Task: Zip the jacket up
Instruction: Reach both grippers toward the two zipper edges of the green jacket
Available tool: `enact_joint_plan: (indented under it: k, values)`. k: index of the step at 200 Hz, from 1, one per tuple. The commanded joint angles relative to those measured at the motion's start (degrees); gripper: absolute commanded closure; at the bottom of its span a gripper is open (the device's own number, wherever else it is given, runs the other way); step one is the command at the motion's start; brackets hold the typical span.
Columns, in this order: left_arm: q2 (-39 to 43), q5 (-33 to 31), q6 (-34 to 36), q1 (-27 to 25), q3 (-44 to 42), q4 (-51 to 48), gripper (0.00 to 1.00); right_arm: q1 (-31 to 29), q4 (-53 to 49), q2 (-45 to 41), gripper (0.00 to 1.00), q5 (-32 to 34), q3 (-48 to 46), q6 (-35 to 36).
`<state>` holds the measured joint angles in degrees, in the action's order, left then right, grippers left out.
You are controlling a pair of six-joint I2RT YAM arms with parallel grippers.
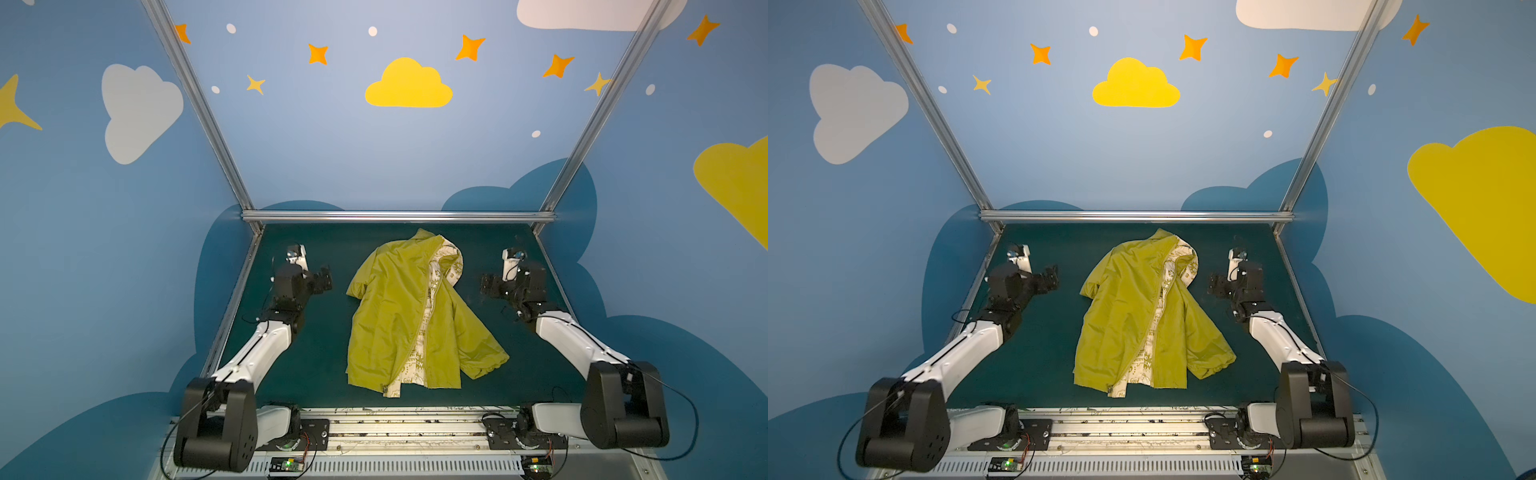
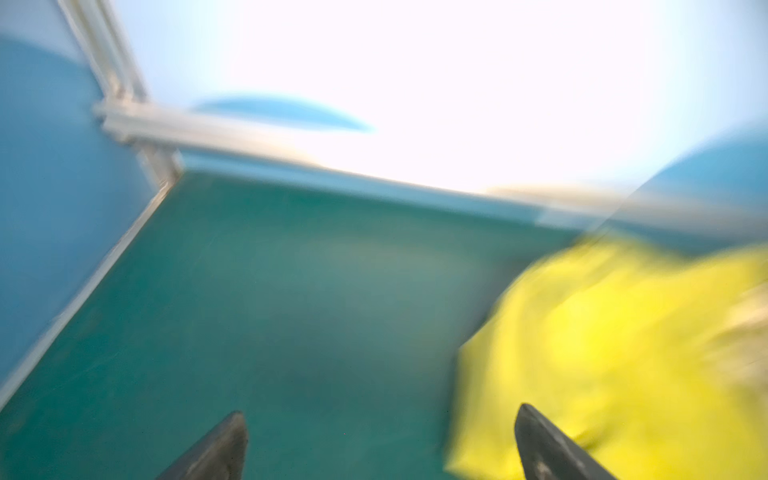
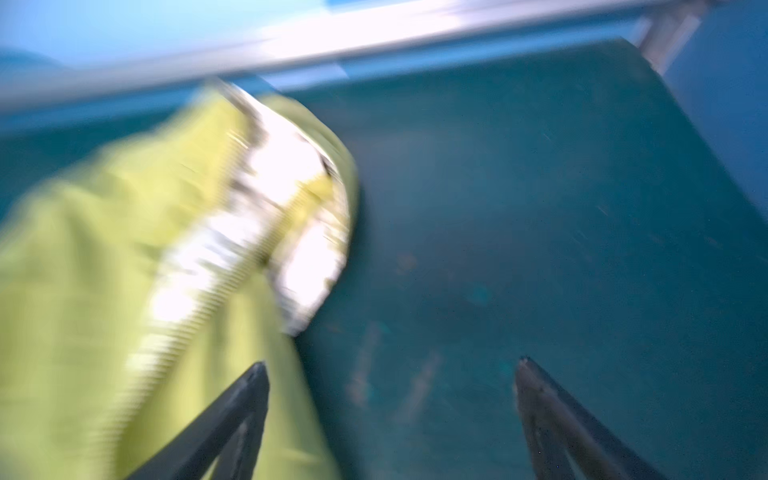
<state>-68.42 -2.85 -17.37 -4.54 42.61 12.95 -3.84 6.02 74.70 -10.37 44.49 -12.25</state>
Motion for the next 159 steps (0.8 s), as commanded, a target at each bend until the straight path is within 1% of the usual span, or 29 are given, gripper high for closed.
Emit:
enact_joint_plan:
  k: [1,4,9,17,20,23,35,40,42,54,61,69,80,101,109,122,145,159]
  values:
    - [1.27,15.59,-16.76,-3.35,1.19,-8.33,0.01,3.45,0.39,0.77,0.09,-25.29,-0.97,-15.24]
    - [0.86,17.17,-17.21,-4.61,1.09,-7.26,0.01,3.11,1.77,1.25,0.09,-26.61,-1.20,-14.96]
    - [-0.03,17.94,-17.60,-7.32,1.41,-6.68,0.01,2.31,1.83,1.87,0.09,-27.48,-1.02,-14.80]
    - [-2.32,16.65,-17.85,-12.00,3.75,-10.10,0.01,0.52,-4.43,2.42,0.09,-26.51,0.82,-15.71]
    - [-3.45,16.66,-17.83,-13.69,4.80,-11.40,0.01,-0.52,-7.59,2.46,0.09,-25.20,1.74,-15.71]
    - [-4.71,15.07,-17.87,-15.30,6.11,-13.23,0.01,-1.31,-11.03,2.54,0.09,-23.90,2.70,-15.36]
    - [-9.54,15.85,-18.58,-20.87,9.73,-16.69,0.01,-5.37,-22.08,1.90,0.09,-17.64,5.19,-12.05]
    - [-11.02,15.86,-19.02,-23.03,10.21,-16.12,0.01,-6.38,-25.98,1.36,0.09,-15.60,5.67,-11.50]
    - [-11.53,17.18,-19.13,-23.89,10.21,-15.72,0.01,-6.71,-26.90,1.14,0.09,-15.17,5.58,-11.48]
    - [-14.44,19.95,-19.22,-28.80,9.79,-11.33,0.01,-7.06,-29.78,-1.14,0.10,-13.91,3.44,-12.21]
    - [-16.21,21.31,-18.82,-31.51,9.81,-9.22,0.01,-6.98,-31.36,-2.62,0.13,-13.08,2.01,-12.59]
    - [-18.72,21.74,-18.77,-34.11,10.83,-8.94,0.00,-6.89,-32.76,-4.40,0.16,-11.81,0.59,-12.65]
    - [-22.81,23.14,-18.70,-36.66,12.87,-8.97,0.01,-6.89,-33.83,-6.38,0.19,-10.92,-1.58,-12.99]
    - [-30.22,27.10,-18.93,-39.99,16.90,-8.12,0.01,-6.98,-33.61,-8.52,0.19,-11.78,-4.94,-12.70]
    - [-31.95,25.95,-19.93,-41.18,18.09,-8.97,0.01,-6.97,-33.92,-8.92,0.19,-11.73,-5.60,-13.12]
    - [-34.33,25.59,-19.55,-42.51,19.55,-9.15,0.01,-6.97,-34.48,-9.05,0.20,-11.35,-5.64,-13.91]
    - [-37.95,23.55,-18.79,-42.67,22.67,-12.73,0.11,-7.06,-32.85,-8.90,0.24,-13.10,-8.30,-14.19]
    - [-39.37,22.44,-18.32,-42.10,23.84,-14.36,0.21,-7.16,-31.53,-8.99,0.25,-14.59,-8.97,-14.12]
